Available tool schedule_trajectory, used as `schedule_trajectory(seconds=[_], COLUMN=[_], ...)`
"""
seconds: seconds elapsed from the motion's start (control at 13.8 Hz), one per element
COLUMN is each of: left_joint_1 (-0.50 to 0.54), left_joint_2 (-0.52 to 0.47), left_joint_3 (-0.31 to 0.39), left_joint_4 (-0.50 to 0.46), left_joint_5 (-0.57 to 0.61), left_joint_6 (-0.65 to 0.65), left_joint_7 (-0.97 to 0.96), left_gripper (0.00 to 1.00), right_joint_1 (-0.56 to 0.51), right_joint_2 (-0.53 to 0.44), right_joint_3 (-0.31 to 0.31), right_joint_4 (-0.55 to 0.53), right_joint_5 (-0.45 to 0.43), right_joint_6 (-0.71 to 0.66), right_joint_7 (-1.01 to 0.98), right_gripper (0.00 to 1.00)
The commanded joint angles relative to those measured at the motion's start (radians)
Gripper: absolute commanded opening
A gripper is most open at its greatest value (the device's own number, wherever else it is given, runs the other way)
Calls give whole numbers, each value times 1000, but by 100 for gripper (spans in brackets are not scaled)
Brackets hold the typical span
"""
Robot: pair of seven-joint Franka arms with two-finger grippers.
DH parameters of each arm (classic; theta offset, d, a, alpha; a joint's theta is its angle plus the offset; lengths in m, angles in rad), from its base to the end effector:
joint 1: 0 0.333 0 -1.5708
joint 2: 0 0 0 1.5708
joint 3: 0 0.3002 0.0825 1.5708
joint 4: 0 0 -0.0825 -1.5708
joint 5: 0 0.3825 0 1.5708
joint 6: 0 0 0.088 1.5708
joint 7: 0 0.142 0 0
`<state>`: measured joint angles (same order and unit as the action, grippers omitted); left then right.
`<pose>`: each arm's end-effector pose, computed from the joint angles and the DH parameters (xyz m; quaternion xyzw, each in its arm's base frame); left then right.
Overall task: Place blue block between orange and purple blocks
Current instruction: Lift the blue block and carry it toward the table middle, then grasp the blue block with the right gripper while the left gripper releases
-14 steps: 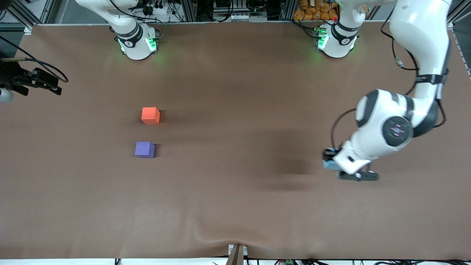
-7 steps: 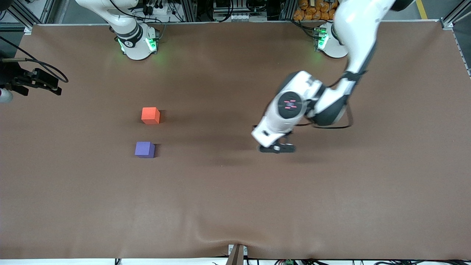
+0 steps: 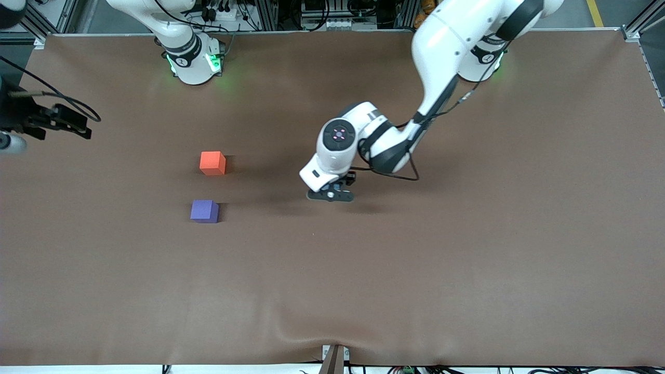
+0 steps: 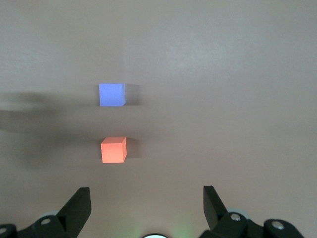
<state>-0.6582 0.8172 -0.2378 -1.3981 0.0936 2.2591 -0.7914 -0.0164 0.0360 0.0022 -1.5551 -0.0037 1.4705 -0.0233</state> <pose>0.4799 -0.5466 0.1882 0.9974 -0.0416 -0.0139 0.0567 0.5476 -0.0083 0.5532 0.9982 0.0045 -0.0603 0.0007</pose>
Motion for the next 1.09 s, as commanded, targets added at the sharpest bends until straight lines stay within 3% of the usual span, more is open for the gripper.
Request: schedule_trajectory(seconds=[0.0,0.07,0.14,0.58,1.01], left_joint_1=[-101,-119,-124,-92,104], left_joint_2=[42,45,40,-102,-317], left_joint_3=[75,92,94,94,86], left_joint_4=[36,34,33,33,27], left_joint_5=[-2,0,2,-5,-35], left_joint_6=[42,43,43,-30,-208], left_joint_7=[-54,-57,-57,-60,-46], left_gripper=[59,97,100,100,100], right_joint_1=[-4,3,9,47,145], right_joint_2=[64,79,85,145,140], right_joint_3=[2,4,7,8,57], right_joint_4=[23,21,18,-45,-120], right_joint_5=[-1,4,13,119,191], right_joint_6=[-2,-2,-4,79,172], right_joint_7=[-12,-10,-4,5,247], right_gripper=[100,100,100,100,100])
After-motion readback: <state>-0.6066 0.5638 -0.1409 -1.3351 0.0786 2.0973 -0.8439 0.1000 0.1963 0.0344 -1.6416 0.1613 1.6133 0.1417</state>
